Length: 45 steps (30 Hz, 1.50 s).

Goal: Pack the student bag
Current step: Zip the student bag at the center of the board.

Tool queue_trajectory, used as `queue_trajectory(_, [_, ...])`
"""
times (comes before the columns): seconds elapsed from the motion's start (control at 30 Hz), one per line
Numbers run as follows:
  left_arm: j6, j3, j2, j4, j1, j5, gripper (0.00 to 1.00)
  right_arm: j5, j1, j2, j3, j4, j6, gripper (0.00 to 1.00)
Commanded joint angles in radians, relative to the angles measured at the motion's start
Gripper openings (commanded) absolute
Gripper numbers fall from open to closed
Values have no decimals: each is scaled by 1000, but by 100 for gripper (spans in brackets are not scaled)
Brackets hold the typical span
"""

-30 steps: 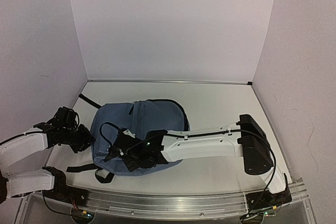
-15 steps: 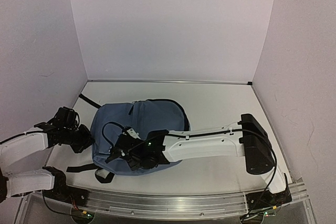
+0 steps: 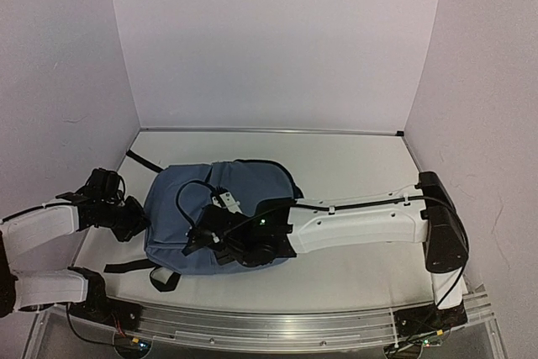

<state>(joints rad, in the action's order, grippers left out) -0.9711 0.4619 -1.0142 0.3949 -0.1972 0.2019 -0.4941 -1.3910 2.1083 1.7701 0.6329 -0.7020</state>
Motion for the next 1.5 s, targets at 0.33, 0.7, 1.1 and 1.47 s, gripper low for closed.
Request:
queue_trajectory(0.33, [156,156,-164,-114,170,29,0,-127,-2,-133,-83,5,-91,0])
queue_trajectory(0.7, [288,446,-478,-206,188,10,0,-157,24,-178,-147,8,-130,0])
queue_trajectory(1.1, [446,740,-754,-278,187,120,0,-150,82,-219,-219,3,-152,0])
queue_trajectory(1.47, [438,696,-528,-159,186,96,71,-74,81,-222,-228,-78,-122,0])
